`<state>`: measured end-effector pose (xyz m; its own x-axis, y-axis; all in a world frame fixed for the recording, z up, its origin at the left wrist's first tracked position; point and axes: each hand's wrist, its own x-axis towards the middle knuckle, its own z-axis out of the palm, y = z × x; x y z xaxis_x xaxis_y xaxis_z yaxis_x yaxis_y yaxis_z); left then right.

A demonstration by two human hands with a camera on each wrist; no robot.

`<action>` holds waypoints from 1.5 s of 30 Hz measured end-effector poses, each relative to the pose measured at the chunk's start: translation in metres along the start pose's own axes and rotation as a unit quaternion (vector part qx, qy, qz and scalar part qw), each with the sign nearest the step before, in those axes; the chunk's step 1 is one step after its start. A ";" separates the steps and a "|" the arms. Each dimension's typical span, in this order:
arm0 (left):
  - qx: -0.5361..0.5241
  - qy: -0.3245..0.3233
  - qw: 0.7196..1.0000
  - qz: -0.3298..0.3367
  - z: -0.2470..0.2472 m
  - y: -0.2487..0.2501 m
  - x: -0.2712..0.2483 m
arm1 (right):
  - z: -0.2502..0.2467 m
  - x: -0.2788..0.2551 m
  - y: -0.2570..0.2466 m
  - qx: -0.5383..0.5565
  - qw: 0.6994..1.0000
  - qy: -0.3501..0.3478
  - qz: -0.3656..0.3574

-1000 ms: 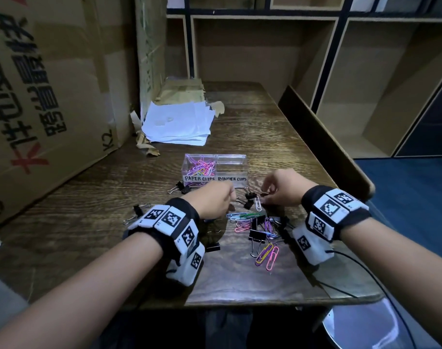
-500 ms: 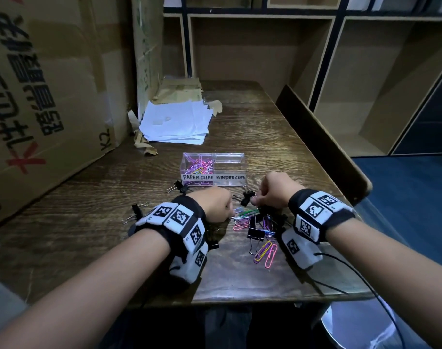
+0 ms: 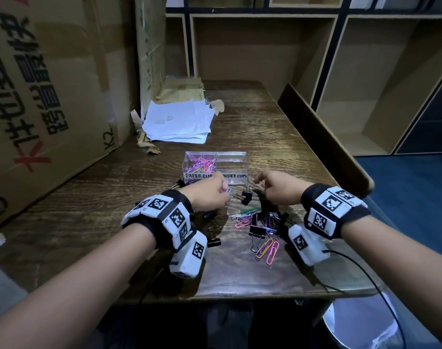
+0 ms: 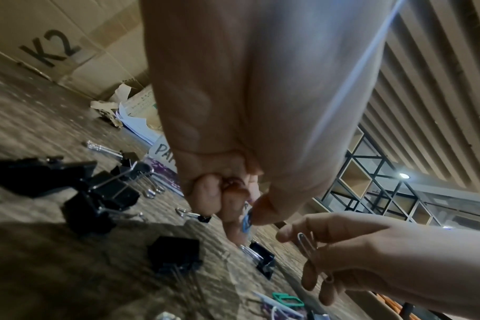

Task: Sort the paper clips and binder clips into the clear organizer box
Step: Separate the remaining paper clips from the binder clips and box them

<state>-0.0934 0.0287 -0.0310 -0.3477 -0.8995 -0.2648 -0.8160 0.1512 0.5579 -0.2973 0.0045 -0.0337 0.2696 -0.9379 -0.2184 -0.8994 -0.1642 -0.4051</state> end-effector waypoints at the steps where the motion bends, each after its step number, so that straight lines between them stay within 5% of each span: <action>1: -0.014 -0.003 1.000 -0.003 0.001 0.002 -0.001 | -0.001 0.000 0.001 0.004 1.000 -0.006 -0.010; 8: -0.073 -0.022 0.997 0.002 0.010 0.016 0.000 | 0.004 -0.004 -0.007 -0.038 0.999 -0.028 -0.023; 19: 0.022 0.028 0.999 0.019 0.024 0.011 0.004 | 0.012 -0.002 -0.017 -0.133 0.987 -0.065 -0.064; 24: -0.037 0.045 0.998 0.011 0.017 0.009 0.005 | 0.013 0.004 -0.011 -0.031 0.997 -0.025 -0.070; 31: -0.090 0.064 0.994 0.000 0.019 0.010 0.003 | 0.007 0.000 -0.010 0.087 0.992 -0.075 -0.044; 37: 0.149 0.051 0.986 0.061 0.032 0.008 0.004 | 0.006 0.000 -0.010 0.114 0.990 -0.070 -0.041; 45: 0.148 0.045 0.986 0.062 0.008 0.001 0.006 | 0.001 -0.003 -0.012 0.071 0.996 0.018 -0.044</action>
<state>-0.1000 0.0264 -0.0387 -0.4221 -0.8971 -0.1304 -0.8731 0.3637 0.3248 -0.2873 0.0091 -0.0293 0.3294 -0.9329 -0.1456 -0.8150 -0.2031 -0.5427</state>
